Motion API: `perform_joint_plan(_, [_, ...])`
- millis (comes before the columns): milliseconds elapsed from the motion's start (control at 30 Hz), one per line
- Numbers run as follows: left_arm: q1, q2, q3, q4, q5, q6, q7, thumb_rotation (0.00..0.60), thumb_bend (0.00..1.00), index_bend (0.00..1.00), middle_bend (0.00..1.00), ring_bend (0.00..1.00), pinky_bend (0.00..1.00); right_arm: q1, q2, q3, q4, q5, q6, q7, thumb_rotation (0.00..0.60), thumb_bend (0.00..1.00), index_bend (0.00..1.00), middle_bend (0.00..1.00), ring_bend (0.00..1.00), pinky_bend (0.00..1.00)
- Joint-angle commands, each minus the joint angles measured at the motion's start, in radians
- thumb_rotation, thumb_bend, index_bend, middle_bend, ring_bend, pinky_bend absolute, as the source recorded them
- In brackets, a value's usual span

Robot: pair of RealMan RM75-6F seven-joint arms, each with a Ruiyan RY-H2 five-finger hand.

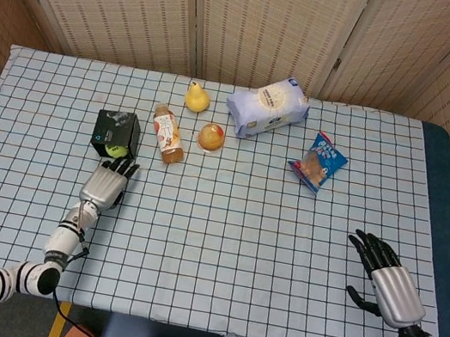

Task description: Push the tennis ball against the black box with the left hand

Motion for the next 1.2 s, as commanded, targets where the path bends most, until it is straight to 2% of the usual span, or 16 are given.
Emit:
perform_joint_plan(33, [0.000,0.002,0.003,0.000,-0.009,-0.001,0.005,0.600,0.54,0.01,0.00,0.00,0.17,0.000,0.001,0.000,0.000,-0.002,0.002,0.000,0.600,0.21,0.02,0.00,0.00,0.11])
perform_joint_plan(367, [0.002,0.011,0.014,-0.020,-0.003,0.020,0.007,0.600,0.54,0.05,0.03,0.01,0.18,0.000,0.001,0.000,0.002,-0.003,0.003,0.002,0.600,0.20,0.02,0.00,0.00,0.11])
perform_joint_plan(433, [0.011,0.023,0.021,-0.042,0.013,0.037,0.003,0.600,0.54,0.11,0.12,0.07,0.20,0.001,0.001,0.000,0.002,-0.004,0.003,0.004,0.600,0.21,0.02,0.00,0.00,0.11])
perform_joint_plan(633, [0.128,0.162,0.108,-0.229,0.195,0.196,-0.115,0.600,0.54,0.22,0.27,0.20,0.25,0.002,0.005,0.001,-0.001,-0.001,0.000,0.007,0.600,0.21,0.02,0.00,0.00,0.11])
perform_joint_plan(800, [0.239,0.272,0.187,-0.306,0.356,0.342,-0.244,0.600,0.53,0.26,0.29,0.23,0.25,0.004,0.004,-0.002,-0.003,0.000,-0.009,-0.007,0.600,0.21,0.02,0.00,0.00,0.11])
perform_joint_plan(900, [0.296,0.307,0.219,-0.296,0.453,0.446,-0.292,0.600,0.53,0.27,0.28,0.23,0.25,0.005,-0.002,-0.003,-0.001,0.000,-0.014,-0.018,0.600,0.21,0.02,0.00,0.00,0.11])
perform_joint_plan(1033, [0.356,0.299,0.233,-0.224,0.564,0.583,-0.318,0.600,0.52,0.28,0.28,0.23,0.25,0.009,-0.014,-0.008,0.008,0.004,-0.033,-0.034,0.600,0.21,0.02,0.00,0.00,0.11])
perform_joint_plan(1200, [0.402,0.276,0.239,-0.156,0.623,0.655,-0.369,0.600,0.53,0.28,0.27,0.23,0.25,0.011,-0.023,-0.011,0.014,0.010,-0.047,-0.051,0.600,0.21,0.02,0.00,0.00,0.11])
